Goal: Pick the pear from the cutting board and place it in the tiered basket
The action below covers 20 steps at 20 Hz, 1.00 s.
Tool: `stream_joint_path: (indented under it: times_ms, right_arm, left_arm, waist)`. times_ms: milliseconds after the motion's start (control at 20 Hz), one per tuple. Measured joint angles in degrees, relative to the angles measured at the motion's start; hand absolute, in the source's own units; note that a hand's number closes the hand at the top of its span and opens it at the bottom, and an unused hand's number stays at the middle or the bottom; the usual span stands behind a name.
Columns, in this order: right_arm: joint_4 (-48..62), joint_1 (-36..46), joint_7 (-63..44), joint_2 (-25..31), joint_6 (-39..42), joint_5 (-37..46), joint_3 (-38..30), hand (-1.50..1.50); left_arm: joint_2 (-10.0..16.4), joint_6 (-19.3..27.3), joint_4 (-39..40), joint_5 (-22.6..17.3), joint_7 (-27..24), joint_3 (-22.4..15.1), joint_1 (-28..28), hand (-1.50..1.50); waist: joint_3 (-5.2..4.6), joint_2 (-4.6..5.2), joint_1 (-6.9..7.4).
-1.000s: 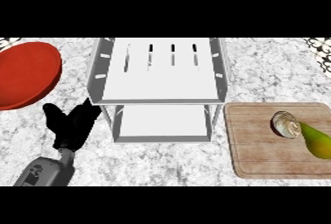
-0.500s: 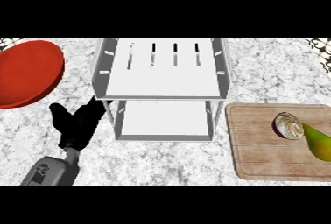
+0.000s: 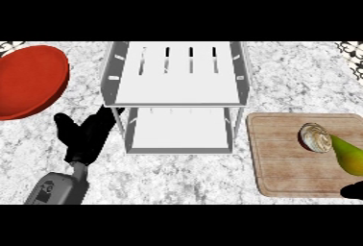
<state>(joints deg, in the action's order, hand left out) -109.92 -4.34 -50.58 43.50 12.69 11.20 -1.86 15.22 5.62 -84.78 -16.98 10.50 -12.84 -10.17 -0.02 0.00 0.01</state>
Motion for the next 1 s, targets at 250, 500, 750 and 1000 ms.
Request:
stream_joint_path:
  times_ms: [250, 500, 750, 1000]
  right_arm:
    - [1.91, -1.02, 1.72, -3.34, 1.72, 4.69, -0.58, -1.5]
    - [3.57, -2.81, 4.81, -5.92, 1.9, 9.76, -2.53, -1.5]
    - [4.93, -4.16, 8.05, -9.05, 1.56, 14.22, -4.5, -1.5]
    - [8.61, -2.59, 11.51, -11.54, 2.2, 17.03, -6.51, -1.5]
  left_arm:
    - [-1.22, -1.16, 0.45, 1.3, 0.72, 1.64, -0.49, 0.0]
    - [-2.17, -1.52, -2.19, 2.92, 2.63, 2.2, 0.65, 0.0]
    - [-3.4, -2.99, -1.06, 4.31, 2.18, 3.49, 0.91, 0.0]
    - [-4.97, -4.26, 1.27, 5.91, 1.04, 4.79, 0.18, 0.0]
  waist:
    - [0.01, -0.02, -0.12]
    - [0.02, -0.04, -0.13]
    - [0.04, -0.03, -0.2]
    - [0.01, -0.01, -0.16]
